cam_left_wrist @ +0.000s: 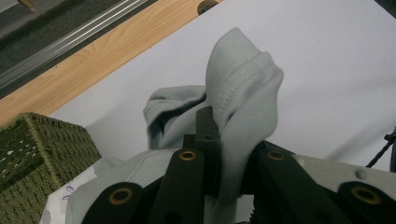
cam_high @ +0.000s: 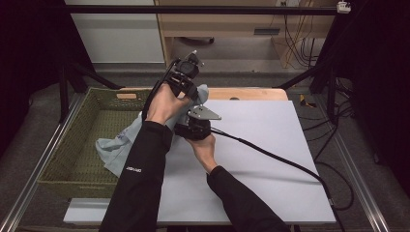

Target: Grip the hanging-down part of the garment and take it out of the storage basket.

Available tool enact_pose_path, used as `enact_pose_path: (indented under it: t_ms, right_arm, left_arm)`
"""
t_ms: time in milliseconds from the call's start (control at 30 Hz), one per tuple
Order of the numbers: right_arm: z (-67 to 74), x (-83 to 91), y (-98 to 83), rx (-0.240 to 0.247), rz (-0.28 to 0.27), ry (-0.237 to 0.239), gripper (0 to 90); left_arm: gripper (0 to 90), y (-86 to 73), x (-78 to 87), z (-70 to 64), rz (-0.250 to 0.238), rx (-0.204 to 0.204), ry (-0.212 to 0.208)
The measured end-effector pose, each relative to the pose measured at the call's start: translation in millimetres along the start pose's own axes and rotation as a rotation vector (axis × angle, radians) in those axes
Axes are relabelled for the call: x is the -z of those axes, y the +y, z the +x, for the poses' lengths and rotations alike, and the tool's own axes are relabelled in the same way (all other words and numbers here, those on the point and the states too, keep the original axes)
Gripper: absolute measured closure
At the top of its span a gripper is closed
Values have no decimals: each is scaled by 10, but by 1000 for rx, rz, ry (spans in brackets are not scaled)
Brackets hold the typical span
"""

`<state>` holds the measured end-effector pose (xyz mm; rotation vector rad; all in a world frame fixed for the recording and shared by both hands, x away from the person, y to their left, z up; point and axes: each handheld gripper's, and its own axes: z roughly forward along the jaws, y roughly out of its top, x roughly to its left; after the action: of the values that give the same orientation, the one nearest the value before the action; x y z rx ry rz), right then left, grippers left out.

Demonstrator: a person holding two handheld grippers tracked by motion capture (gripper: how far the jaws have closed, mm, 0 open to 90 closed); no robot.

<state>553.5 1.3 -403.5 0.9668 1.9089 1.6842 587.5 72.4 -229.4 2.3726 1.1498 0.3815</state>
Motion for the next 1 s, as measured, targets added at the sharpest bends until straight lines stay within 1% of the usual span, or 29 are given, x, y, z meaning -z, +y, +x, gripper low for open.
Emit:
enact_pose_path:
  t_ms: [67,100,133,167,200,233,267,300,333,367,433,467,500,567,600,633,700,733,833,867,900,933,967,1000]
  right_arm:
    - [10,7,10,12,16,-6,546]
    - [9,3,12,9,9,0,604]
    - [9,17,22,9,21,-3,660]
    - [6,9,21,20,9,-7,719]
    - [3,12,24,27,8,-11,774]
    - [1,27,31,34,21,-21,819]
    - [-1,29,34,38,18,-24,849]
    - [-2,38,41,38,26,-19,862]
    - [3,50,50,34,34,-27,868]
    - [-9,57,53,46,34,-20,871]
    - [-12,81,58,34,35,-16,877]
    - [-31,95,58,43,37,-13,879]
    - [-38,118,63,35,40,-8,881]
    - [-65,154,61,50,34,-3,885]
    - [-84,176,62,72,29,-3,886]
    - [-82,210,67,70,31,-2,886]
    - [-95,282,77,94,41,-1,887]
    - [-90,320,83,84,43,3,887]
    - [-124,434,93,124,35,12,889]
    - [-130,476,99,127,35,13,889]
    - [-160,507,97,149,21,19,889]
    - [-162,545,105,138,22,21,891]
    - [-180,581,110,148,25,19,891]
    - [-186,614,118,142,20,19,894]
  left_arm:
    - [827,-1,0,7,1,3,2]
    - [827,-2,-3,9,1,2,3]
    - [827,-1,-6,8,1,4,3]
    - [827,0,-7,3,1,1,4]
    - [827,2,-9,2,2,2,4]
    - [827,3,-11,3,2,1,7]
    - [827,3,-10,2,4,0,8]
    - [827,3,-9,0,2,3,4]
    - [827,3,-4,-2,0,4,5]
    - [827,4,1,-1,0,3,6]
    - [827,6,18,-2,-2,0,13]
    - [827,4,25,-3,-6,1,14]
    - [827,4,34,-5,-9,2,16]
    - [827,4,43,1,-6,5,22]
    - [827,4,48,4,-9,4,26]
    - [827,3,52,6,-9,6,27]
    - [827,6,57,4,-10,8,30]
    - [827,10,61,2,-11,6,34]
    - [827,14,71,0,-12,7,33]
    - [827,16,72,-1,-14,7,35]
    - [827,17,73,0,-18,9,35]
    - [827,19,70,-1,-17,9,36]
    - [827,21,67,-6,-14,9,36]
    - [827,21,61,-13,-14,9,31]
